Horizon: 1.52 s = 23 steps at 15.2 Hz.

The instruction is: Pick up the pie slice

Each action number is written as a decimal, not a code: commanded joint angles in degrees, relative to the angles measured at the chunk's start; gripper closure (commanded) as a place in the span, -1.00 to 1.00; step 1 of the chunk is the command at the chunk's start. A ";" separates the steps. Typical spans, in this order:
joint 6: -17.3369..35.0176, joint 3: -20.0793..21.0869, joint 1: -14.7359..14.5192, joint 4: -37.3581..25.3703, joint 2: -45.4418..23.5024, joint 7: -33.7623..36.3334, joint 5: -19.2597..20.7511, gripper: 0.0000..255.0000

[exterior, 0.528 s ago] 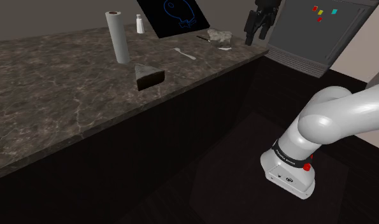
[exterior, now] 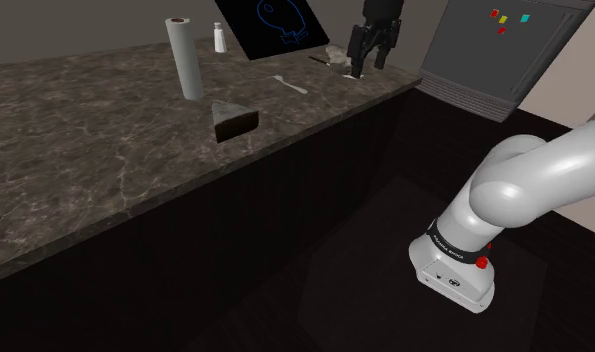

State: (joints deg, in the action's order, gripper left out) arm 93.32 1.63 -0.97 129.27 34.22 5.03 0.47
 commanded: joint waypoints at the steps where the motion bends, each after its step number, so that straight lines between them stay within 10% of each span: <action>1: 1.90 1.62 -0.74 -1.60 -3.59 1.99 -1.10 -1.00; 23: 9.29 12.97 -8.21 -36.70 -46.82 20.29 0.43 -1.00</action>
State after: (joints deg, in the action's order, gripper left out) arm 103.15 14.34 -8.68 95.30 -10.39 24.56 0.48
